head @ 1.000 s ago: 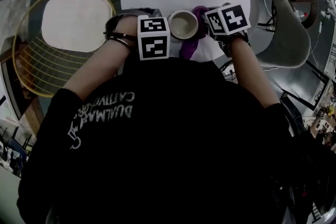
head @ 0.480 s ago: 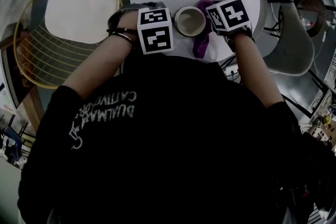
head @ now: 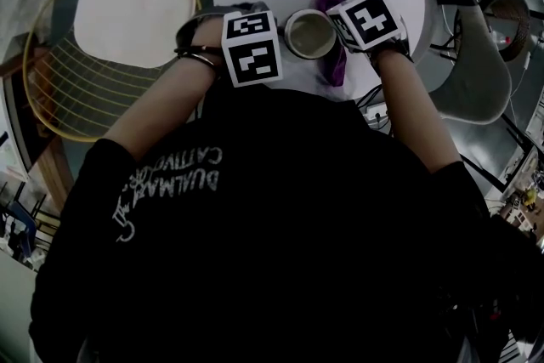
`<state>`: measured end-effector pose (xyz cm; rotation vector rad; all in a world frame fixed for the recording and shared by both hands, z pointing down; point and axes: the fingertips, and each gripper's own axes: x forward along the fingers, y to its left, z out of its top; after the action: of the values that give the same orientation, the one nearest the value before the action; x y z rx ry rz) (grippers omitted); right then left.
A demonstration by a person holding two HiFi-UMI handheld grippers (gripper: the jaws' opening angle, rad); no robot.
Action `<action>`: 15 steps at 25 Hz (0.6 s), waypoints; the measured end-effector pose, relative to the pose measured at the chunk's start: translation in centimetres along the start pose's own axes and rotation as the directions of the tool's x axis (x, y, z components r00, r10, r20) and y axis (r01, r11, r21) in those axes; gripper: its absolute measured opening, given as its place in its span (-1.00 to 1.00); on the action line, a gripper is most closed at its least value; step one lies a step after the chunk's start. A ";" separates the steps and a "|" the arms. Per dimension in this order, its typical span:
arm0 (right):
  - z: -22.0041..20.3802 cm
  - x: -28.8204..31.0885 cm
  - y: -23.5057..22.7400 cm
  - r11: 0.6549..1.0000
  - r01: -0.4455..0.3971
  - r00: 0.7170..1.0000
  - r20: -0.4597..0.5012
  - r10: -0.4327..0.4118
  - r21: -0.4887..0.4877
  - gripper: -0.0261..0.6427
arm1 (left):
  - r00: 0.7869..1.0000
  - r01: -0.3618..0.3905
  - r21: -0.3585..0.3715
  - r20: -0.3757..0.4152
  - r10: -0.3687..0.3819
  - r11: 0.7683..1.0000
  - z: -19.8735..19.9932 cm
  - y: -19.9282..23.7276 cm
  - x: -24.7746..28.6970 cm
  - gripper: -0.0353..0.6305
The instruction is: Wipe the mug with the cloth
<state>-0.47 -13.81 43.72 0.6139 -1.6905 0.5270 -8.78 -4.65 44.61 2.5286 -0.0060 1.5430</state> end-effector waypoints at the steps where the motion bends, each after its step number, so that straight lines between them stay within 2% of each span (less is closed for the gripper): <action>1: 0.4 0.1 0.2 1.000 -0.007 1.000 0.009 0.007 -0.017 -0.73 | 1.000 -0.001 0.000 0.000 0.001 1.000 0.0 0.1 0.0 -0.70; 5: 0.8 0.3 1.6 0.997 -0.053 0.999 0.003 0.053 -0.062 -0.73 | 1.000 -0.010 -0.003 0.000 0.010 1.000 0.3 0.2 0.0 -0.70; 11: 1.4 0.3 1.8 0.991 -0.053 0.998 -0.024 0.051 -0.120 -0.73 | 1.000 -0.015 -0.018 0.003 0.015 1.000 0.3 0.4 -0.2 -0.70; 15: 2.3 -0.1 1.4 0.977 -0.022 1.000 0.008 0.024 -0.214 -0.74 | 1.000 -0.022 -0.034 0.019 0.022 0.999 0.2 0.5 -0.1 -0.70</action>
<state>-3.01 -14.22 43.18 0.4421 -1.7386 0.3515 -8.69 -5.17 44.47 2.5255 -0.0624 1.5131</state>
